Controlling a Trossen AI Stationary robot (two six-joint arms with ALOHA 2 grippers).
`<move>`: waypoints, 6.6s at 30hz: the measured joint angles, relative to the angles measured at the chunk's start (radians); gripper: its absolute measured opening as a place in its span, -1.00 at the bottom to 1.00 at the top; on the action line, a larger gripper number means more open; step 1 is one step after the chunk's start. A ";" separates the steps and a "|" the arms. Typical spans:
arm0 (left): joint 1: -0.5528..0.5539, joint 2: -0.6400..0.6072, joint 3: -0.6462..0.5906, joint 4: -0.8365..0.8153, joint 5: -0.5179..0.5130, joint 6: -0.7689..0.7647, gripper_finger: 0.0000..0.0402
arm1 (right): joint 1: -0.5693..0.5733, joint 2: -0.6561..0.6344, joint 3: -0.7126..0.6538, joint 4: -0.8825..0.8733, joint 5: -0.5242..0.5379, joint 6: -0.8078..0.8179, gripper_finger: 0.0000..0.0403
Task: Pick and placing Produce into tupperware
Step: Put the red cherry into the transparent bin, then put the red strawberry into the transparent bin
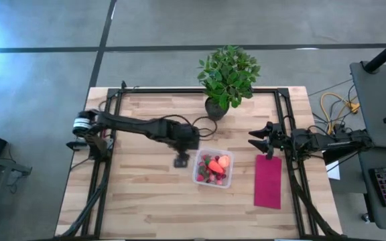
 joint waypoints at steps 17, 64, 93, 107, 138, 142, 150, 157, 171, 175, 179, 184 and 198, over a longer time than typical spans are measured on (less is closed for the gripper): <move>0.312 -0.076 -0.269 -0.030 0.070 -0.726 0.17 | 0.000 -0.001 0.000 -0.001 0.000 0.000 0.16; 0.312 0.084 -0.269 0.016 0.041 -0.702 -0.56 | 0.000 0.000 0.000 -0.001 0.000 0.000 0.16; 0.015 0.104 -0.085 0.612 0.250 -0.717 -0.45 | 0.000 -0.001 -0.001 0.000 0.000 0.000 0.16; 0.014 -0.056 -0.080 0.091 -0.005 -0.444 0.08 | 0.000 -0.001 -0.001 -0.003 0.000 0.000 0.16; 0.319 -0.028 -0.412 0.405 0.113 0.421 0.08 | 0.000 0.000 -0.001 -0.001 0.000 0.000 0.16; 0.319 -0.001 -0.412 0.409 0.112 0.424 0.08 | 0.000 -0.001 -0.001 -0.001 0.000 0.000 0.16; 0.320 0.026 -0.412 0.457 0.112 0.419 0.06 | 0.000 0.000 -0.001 -0.001 0.000 0.000 0.16; 0.320 0.032 -0.416 0.476 0.098 0.419 -0.21 | 0.000 0.000 -0.001 -0.001 0.000 0.000 0.16; 0.286 -0.091 -0.312 0.388 0.129 0.277 -0.29 | 0.000 0.000 -0.001 -0.001 0.000 0.000 0.16; 0.235 -0.146 -0.261 0.440 0.272 0.184 -0.28 | 0.000 -0.001 -0.001 -0.001 0.000 0.000 0.16; 0.135 -0.158 -0.228 0.509 0.294 0.100 -0.28 | 0.000 0.000 -0.001 -0.001 0.000 0.000 0.16; 0.002 -0.131 -0.230 0.624 0.265 0.057 -0.28 | 0.000 -0.001 -0.001 -0.001 0.000 0.000 0.16; -0.051 0.080 -0.133 0.676 0.213 -0.347 -0.27 | 0.000 0.002 0.000 0.001 0.000 0.000 0.16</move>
